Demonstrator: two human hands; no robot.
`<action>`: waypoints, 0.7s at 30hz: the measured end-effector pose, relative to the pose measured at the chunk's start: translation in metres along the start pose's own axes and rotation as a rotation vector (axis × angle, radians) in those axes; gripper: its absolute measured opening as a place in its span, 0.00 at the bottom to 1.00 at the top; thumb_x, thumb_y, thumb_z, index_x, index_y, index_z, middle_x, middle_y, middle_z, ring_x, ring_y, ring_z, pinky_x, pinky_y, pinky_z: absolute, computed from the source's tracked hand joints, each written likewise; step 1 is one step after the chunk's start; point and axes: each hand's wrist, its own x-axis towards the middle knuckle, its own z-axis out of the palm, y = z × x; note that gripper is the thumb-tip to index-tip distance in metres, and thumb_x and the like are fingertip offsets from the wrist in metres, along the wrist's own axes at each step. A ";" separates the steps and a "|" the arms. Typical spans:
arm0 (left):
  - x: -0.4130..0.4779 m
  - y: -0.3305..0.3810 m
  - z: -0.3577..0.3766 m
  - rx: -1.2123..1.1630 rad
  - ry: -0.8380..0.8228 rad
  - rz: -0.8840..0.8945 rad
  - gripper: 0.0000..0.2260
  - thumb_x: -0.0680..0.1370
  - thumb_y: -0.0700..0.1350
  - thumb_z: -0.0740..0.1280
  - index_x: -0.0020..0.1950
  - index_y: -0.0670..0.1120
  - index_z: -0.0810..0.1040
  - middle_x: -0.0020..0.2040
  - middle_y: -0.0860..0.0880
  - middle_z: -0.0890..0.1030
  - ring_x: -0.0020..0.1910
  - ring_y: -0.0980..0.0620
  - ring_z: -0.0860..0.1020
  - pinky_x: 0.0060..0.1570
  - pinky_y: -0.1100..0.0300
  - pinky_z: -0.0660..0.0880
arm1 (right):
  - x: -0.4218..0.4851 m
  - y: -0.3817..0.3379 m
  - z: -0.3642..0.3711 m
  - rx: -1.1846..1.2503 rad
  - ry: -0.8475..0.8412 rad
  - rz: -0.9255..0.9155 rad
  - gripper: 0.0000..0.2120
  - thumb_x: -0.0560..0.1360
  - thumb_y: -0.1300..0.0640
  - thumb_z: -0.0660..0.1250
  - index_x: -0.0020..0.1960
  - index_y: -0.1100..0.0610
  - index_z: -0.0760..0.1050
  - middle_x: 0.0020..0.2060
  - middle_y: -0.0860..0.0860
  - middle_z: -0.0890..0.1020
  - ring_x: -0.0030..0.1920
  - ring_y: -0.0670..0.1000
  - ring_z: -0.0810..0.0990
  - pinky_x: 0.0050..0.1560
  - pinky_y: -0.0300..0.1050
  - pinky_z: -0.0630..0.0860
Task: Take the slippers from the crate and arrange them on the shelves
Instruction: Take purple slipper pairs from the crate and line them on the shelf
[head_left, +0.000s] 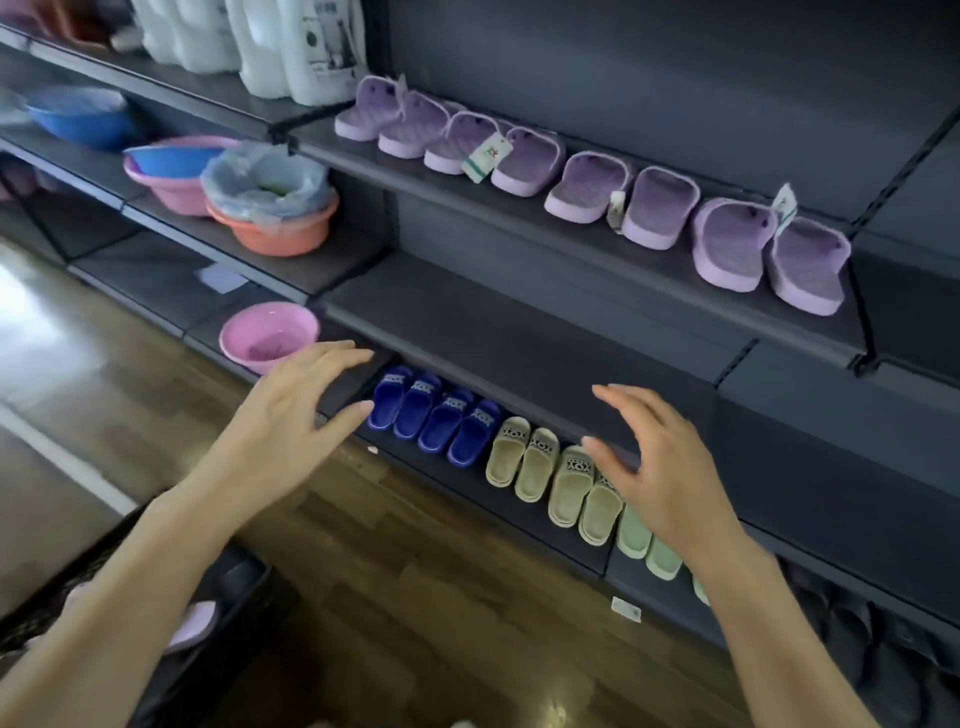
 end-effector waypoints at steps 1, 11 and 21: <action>-0.009 -0.009 -0.008 0.012 0.018 -0.029 0.26 0.73 0.60 0.57 0.65 0.47 0.74 0.64 0.48 0.74 0.64 0.50 0.71 0.65 0.60 0.62 | 0.004 -0.012 0.006 0.004 -0.022 -0.031 0.22 0.76 0.51 0.65 0.68 0.53 0.69 0.65 0.48 0.72 0.64 0.49 0.70 0.60 0.41 0.61; -0.130 -0.110 -0.113 0.043 0.117 -0.310 0.24 0.72 0.60 0.58 0.63 0.50 0.74 0.64 0.51 0.73 0.63 0.47 0.72 0.62 0.43 0.69 | 0.033 -0.182 0.089 0.075 -0.153 -0.279 0.22 0.76 0.49 0.64 0.68 0.53 0.68 0.67 0.48 0.70 0.67 0.49 0.67 0.63 0.40 0.59; -0.239 -0.190 -0.182 0.109 0.197 -0.560 0.25 0.71 0.60 0.56 0.62 0.49 0.75 0.63 0.50 0.74 0.61 0.45 0.74 0.61 0.45 0.69 | 0.038 -0.328 0.176 0.169 -0.386 -0.504 0.23 0.75 0.49 0.65 0.69 0.51 0.67 0.68 0.48 0.68 0.68 0.48 0.64 0.67 0.43 0.59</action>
